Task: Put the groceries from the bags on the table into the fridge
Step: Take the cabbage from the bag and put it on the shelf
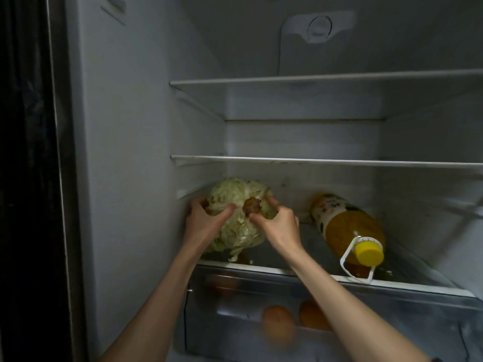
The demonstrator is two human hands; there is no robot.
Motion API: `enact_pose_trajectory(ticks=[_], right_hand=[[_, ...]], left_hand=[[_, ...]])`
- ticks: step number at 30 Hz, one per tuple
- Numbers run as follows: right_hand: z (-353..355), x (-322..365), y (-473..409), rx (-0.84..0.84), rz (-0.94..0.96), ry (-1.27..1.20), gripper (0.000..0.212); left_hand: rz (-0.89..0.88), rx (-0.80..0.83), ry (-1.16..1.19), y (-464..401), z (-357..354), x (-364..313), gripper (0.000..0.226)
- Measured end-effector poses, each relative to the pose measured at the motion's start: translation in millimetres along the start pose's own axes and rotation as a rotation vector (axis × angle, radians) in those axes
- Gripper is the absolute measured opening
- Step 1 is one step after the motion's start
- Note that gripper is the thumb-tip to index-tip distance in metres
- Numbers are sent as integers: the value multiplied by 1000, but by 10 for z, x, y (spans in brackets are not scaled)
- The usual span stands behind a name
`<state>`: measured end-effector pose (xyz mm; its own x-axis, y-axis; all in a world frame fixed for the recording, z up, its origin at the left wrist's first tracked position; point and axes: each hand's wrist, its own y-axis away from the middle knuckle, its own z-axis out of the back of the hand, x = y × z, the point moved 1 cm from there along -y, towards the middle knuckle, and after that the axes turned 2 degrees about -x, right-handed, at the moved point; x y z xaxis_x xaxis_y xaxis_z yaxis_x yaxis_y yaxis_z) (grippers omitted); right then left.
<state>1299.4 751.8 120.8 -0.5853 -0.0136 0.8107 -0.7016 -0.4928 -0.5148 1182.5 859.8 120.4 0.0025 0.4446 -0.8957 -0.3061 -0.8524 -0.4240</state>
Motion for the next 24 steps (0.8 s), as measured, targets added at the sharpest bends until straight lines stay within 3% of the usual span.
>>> enact_pose_trajectory(ticks=[8,12,16,24], right_hand=[[-7,-53,-106,123,14,137,79],[47,-80,-75,113,16,209,78],[43,-45,-42,82,37,269,76],[246,19,122,236,131,368,54]], left_hand=[[-124,100,-190,-151,-134,-46,69],[-226,7,-270,14,-225,-52,62],[-460,-92,-451,161,-253,-51,46],[-484,107,-612,114,-177,47,61]])
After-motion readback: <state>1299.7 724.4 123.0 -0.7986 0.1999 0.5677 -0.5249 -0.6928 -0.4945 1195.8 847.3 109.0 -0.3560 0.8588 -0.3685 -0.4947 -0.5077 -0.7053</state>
